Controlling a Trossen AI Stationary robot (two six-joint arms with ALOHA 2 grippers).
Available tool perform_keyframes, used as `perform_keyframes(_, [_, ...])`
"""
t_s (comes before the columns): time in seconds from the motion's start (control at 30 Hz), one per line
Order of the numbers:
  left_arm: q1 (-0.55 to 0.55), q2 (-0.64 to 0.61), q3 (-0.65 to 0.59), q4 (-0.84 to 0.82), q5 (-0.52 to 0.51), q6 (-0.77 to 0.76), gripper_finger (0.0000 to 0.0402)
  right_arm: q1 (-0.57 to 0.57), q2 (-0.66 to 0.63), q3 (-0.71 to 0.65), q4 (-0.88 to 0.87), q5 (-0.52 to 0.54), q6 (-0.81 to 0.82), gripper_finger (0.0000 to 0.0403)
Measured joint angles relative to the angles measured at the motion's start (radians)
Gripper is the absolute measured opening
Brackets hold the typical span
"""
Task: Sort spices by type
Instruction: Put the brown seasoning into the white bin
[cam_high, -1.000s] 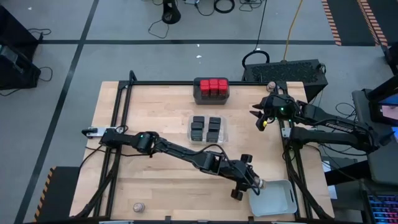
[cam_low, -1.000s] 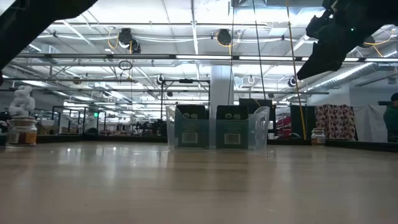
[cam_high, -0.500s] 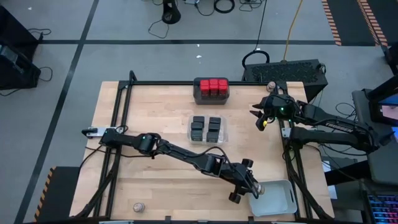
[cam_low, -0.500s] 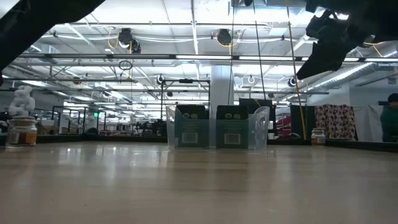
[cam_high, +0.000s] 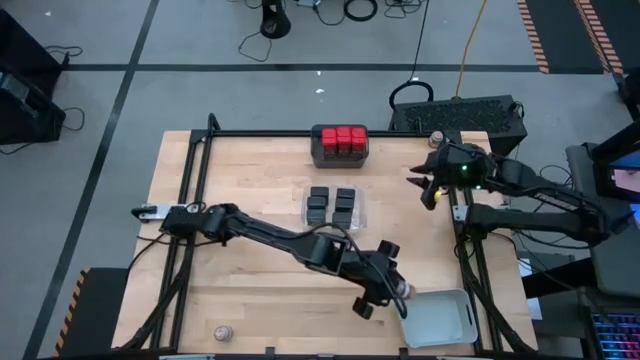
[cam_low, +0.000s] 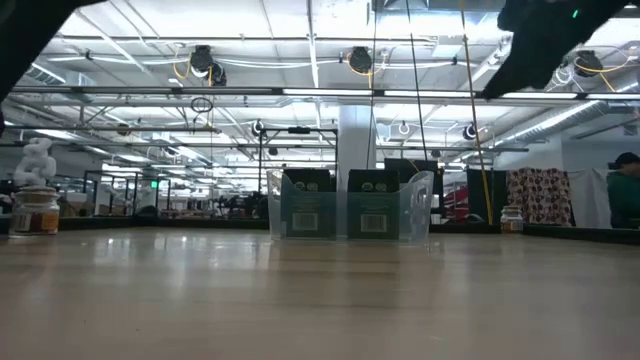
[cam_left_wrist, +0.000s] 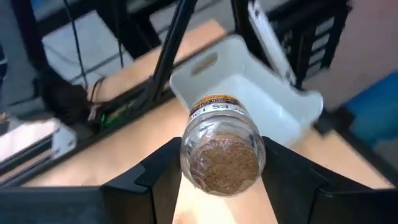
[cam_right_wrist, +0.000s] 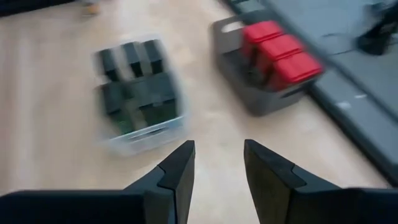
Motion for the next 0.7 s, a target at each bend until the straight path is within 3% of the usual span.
perform_keyframes(0.17, [-0.001, -0.060, -0.001, -0.153, -0.063, 0.011, 0.0196, 0.037, 0.002, 0.105, -0.186, -0.185, 0.048, 0.0121])
perform_keyframes(0.3, [0.003, -0.086, -0.002, -0.269, -0.127, 0.032, 0.0196, 0.089, 0.002, 0.104, -0.211, -0.329, 0.091, 0.0121])
perform_keyframes(0.5, [0.014, -0.149, 0.000, -0.400, -0.156, 0.027, 0.0196, 0.199, 0.011, 0.072, -0.171, -0.340, 0.130, 0.0138])
perform_keyframes(0.7, [0.034, -0.166, -0.002, -0.538, -0.153, -0.045, 0.0196, 0.312, 0.037, 0.025, 0.071, -0.340, 0.132, 0.0198])
